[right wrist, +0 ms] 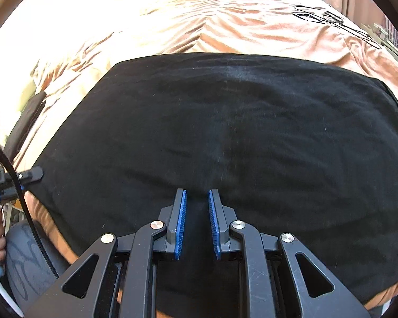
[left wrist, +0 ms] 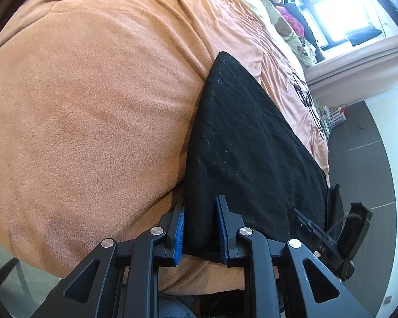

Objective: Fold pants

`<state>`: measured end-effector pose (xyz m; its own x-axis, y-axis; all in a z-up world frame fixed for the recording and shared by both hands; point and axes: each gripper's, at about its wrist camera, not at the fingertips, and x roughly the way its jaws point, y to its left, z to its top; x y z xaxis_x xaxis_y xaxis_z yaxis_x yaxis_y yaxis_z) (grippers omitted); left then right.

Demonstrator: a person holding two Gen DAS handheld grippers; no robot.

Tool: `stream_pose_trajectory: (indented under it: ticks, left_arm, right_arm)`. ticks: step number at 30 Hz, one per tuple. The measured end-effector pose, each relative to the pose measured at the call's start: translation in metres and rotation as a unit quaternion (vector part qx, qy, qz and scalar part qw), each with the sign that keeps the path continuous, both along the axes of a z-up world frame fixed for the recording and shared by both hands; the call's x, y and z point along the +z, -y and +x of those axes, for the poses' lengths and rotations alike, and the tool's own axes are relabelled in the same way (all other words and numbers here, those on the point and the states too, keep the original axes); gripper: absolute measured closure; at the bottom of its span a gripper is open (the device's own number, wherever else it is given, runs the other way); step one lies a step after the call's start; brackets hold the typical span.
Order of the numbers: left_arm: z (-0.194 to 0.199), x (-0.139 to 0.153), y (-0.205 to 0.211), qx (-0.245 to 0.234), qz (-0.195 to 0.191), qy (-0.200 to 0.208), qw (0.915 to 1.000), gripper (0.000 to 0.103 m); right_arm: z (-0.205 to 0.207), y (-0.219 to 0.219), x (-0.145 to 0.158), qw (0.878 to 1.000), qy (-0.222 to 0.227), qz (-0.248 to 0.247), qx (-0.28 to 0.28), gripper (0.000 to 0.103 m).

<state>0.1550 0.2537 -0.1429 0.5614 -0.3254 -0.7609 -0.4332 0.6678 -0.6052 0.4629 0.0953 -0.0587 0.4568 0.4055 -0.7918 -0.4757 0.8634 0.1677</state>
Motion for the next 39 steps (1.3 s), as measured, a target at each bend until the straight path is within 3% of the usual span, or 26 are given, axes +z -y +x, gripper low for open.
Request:
stream_pose_trajectory:
  ticks: [15, 20, 25, 39]
  left_arm:
    - [0.001, 0.009, 0.006, 0.001, 0.045, 0.017, 0.9988, 0.081]
    - [0.001, 0.008, 0.005, 0.003, 0.043, 0.019, 0.9989, 0.081]
    - [-0.002, 0.007, 0.006, 0.003, 0.045, 0.021, 0.9988, 0.081]
    - [-0.002, 0.003, -0.001, 0.025, 0.009, 0.022, 0.9994, 0.081]
  right_arm:
    - [0.058, -0.024, 0.000, 1.000, -0.009, -0.002, -0.015, 0.088]
    - [0.081, -0.024, -0.001, 0.999, -0.033, 0.025, -0.026, 0.089]
    - [0.105, -0.021, -0.003, 0.997, -0.049, 0.045, -0.047, 0.096]
    - [0.146, -0.044, -0.006, 0.997, -0.025, 0.026, -0.065, 0.097]
